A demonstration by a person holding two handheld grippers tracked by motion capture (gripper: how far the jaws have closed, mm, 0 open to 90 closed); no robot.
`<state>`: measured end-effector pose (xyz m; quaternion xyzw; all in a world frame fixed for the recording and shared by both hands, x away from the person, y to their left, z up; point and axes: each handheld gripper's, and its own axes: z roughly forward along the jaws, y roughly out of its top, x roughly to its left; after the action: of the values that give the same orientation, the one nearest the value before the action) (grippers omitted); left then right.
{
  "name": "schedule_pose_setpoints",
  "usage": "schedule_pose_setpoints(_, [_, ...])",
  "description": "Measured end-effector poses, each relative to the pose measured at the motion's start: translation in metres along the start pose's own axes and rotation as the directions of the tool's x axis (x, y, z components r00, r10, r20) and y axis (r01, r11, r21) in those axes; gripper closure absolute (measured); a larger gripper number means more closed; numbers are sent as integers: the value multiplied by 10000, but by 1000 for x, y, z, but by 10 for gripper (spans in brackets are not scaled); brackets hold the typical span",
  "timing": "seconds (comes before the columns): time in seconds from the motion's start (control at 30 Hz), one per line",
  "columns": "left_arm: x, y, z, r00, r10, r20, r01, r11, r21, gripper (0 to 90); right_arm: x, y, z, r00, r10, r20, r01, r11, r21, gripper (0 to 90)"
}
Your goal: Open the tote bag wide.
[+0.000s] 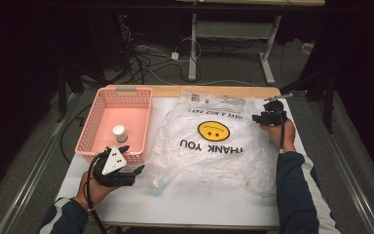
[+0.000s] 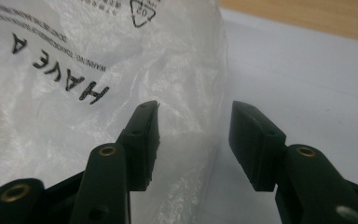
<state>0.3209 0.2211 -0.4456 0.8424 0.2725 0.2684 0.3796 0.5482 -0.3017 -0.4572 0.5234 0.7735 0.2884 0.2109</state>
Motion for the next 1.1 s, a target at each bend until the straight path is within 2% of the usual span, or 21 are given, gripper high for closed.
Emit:
schedule_pose_setpoints(0.07, [0,0,0,10000,4,0,-4,10000,7,193,1,-1,5,9997,-133,200,127,9995,294,594])
schedule_pose_setpoints(0.13, [0,0,1,10000,0,22,0,10000,11,193,1,-1,6,9996,-51,269,45,9998,199,687])
schedule_pose_setpoints(0.17, [0,0,1,10000,-2,22,2,10000,16,193,1,-1,6,9996,-51,269,45,9998,199,687])
schedule_pose_setpoints(0.2, [0,0,1,10000,-3,27,3,10000,20,192,1,-2,7,9996,-66,293,62,9999,120,792])
schedule_pose_setpoints(0.3, [0,0,1,10000,41,20,-41,10000,42,192,3,-1,6,9987,-367,345,357,9989,300,893])
schedule_pose_setpoints(0.47, [-1,0,1,10000,48,17,-48,10000,46,192,7,-1,4,9961,-630,622,607,9974,378,900])
schedule_pose_setpoints(0.6, [-1,1,1,10000,80,18,-80,10000,36,192,1,-5,-1,9926,-382,1153,352,9990,273,900])
schedule_pose_setpoints(0.73, [-1,1,0,9999,121,2,-121,9999,10,193,-14,-13,-14,9777,205,2091,-198,9998,-57,900])
schedule_pose_setpoints(0.83, [-1,1,-2,9999,134,-49,-134,9999,-12,192,-29,-22,-27,9669,793,2427,-767,9968,-204,900])
schedule_pose_setpoints(0.87, [-1,1,-2,9999,134,-49,-134,9999,-12,193,-29,-22,-27,9669,793,2427,-767,9968,-204,900])
schedule_pose_setpoints(0.9, [-1,1,-3,9999,112,-83,-113,9999,-36,193,-37,-30,-37,9608,1056,2562,-1032,9944,-228,900])
schedule_pose_setpoints(0.97, [0,1,-4,9998,117,-131,-118,9999,-78,193,-38,-36,-46,9608,919,2615,-893,9958,-220,900])
schedule_pose_setpoints(1.03, [0,1,-5,9998,128,-143,-129,9999,-76,193,-37,-43,-56,9691,991,2257,-968,9951,-211,900])
schedule_pose_setpoints(1.07, [0,1,-5,9998,140,-144,-141,9999,-70,193,-34,-47,-60,9723,822,2187,-798,9966,-199,900])
schedule_pose_setpoints(1.1, [0,1,-5,9998,141,-146,-142,9999,-68,193,-32,-51,-65,9756,836,2031,-824,9965,-143,900])
